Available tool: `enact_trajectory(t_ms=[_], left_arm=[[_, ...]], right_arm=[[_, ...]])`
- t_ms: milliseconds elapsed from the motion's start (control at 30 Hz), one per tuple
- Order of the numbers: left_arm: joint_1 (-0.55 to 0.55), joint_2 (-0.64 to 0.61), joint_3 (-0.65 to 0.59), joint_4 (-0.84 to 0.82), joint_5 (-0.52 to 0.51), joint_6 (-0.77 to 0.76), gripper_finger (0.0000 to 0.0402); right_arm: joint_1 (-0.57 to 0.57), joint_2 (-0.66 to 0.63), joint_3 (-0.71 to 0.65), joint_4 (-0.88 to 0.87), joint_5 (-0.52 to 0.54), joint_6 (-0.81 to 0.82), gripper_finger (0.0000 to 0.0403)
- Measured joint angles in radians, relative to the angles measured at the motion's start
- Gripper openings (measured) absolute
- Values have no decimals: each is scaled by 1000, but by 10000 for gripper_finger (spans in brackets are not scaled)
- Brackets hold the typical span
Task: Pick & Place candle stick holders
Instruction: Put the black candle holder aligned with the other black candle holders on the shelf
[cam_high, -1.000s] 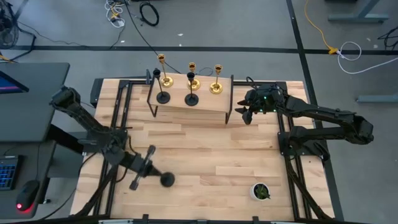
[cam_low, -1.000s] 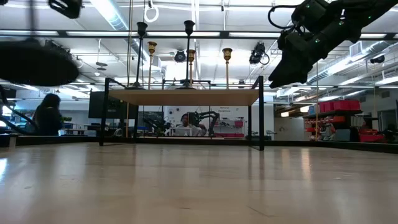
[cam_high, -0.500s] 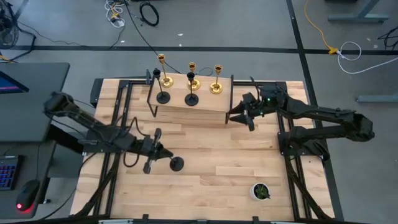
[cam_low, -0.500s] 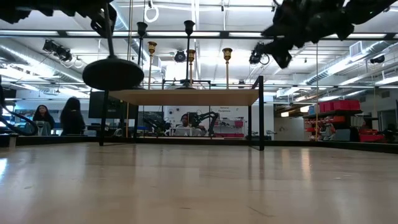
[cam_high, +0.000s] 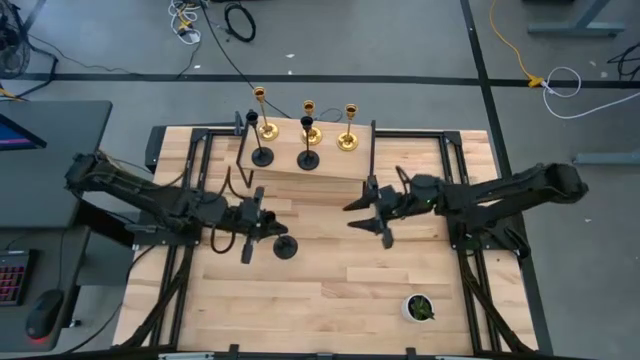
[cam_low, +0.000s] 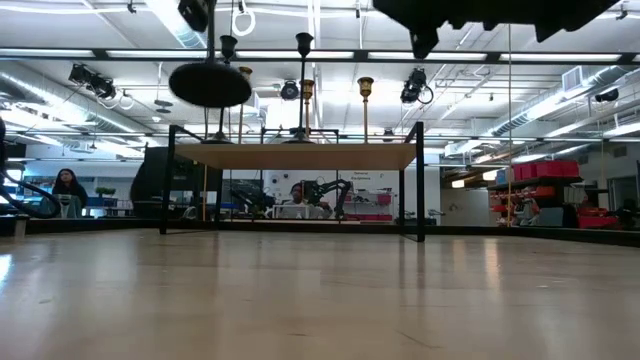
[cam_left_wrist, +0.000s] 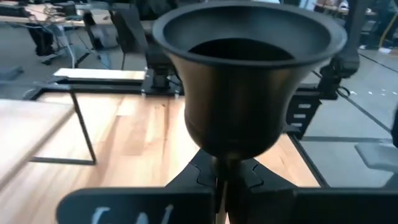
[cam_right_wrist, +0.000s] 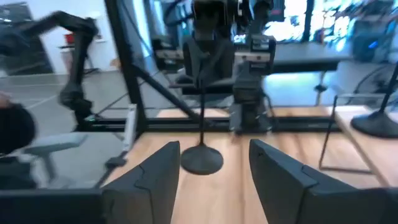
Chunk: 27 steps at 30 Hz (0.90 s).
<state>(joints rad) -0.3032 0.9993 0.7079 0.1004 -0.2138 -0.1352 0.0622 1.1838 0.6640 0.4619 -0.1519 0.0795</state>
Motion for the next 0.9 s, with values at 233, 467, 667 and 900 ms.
enact_trajectory(t_ms=[233,467,667,900], left_arm=[[49,2,90,-49,13,43,7],[101,20,106,-49,14,72,7],[120,65,105,-52,35,71,5],[126,82,105,-50,37,69,5]], right_arm=[[61,236,7,333,158,23,194],[67,466,211,335,192,17,194],[67,592,404,165,226,-69,194],[67,612,440,164,252,-81,194]])
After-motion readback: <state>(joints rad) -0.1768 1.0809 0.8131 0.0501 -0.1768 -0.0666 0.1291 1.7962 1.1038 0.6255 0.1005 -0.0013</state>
